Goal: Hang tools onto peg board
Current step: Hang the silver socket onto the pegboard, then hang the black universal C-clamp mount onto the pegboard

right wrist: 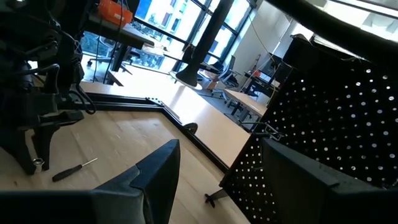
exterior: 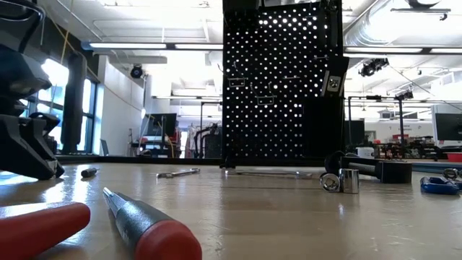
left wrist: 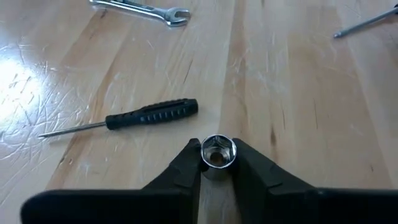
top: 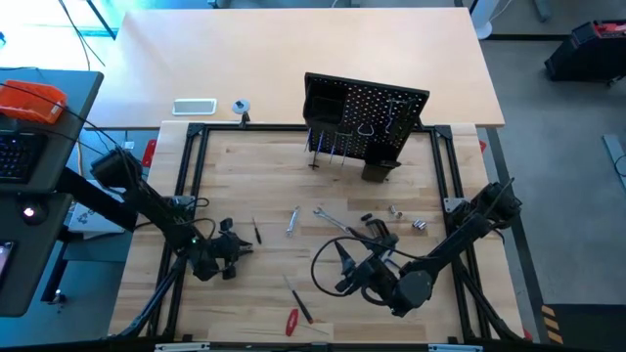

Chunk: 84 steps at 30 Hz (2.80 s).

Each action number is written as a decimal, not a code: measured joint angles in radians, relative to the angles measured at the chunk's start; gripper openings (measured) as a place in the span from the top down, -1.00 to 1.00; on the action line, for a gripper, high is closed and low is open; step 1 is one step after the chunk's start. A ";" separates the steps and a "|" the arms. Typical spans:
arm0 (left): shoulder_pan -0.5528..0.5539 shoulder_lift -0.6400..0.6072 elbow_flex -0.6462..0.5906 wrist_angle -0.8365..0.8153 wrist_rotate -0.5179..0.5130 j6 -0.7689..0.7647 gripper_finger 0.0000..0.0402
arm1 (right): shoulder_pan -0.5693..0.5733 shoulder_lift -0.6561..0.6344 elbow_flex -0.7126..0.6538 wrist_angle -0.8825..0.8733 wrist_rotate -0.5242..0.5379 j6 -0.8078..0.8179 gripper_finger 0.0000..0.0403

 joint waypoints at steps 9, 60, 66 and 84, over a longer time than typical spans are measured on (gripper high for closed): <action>0.031 -0.098 0.066 0.033 -0.055 0.244 0.74 | 0.000 0.000 0.000 -0.003 0.000 0.010 -0.09; 1.246 0.300 1.754 -0.716 0.781 1.183 0.74 | -0.251 0.001 0.000 -0.965 -0.988 0.849 -0.09; 1.268 0.358 1.852 -0.795 0.802 1.156 0.59 | -0.251 0.001 0.000 -0.972 -0.983 0.848 -0.09; 1.252 0.348 1.879 -0.794 0.798 1.173 0.39 | -0.251 0.001 0.000 -0.971 -0.981 0.854 -0.09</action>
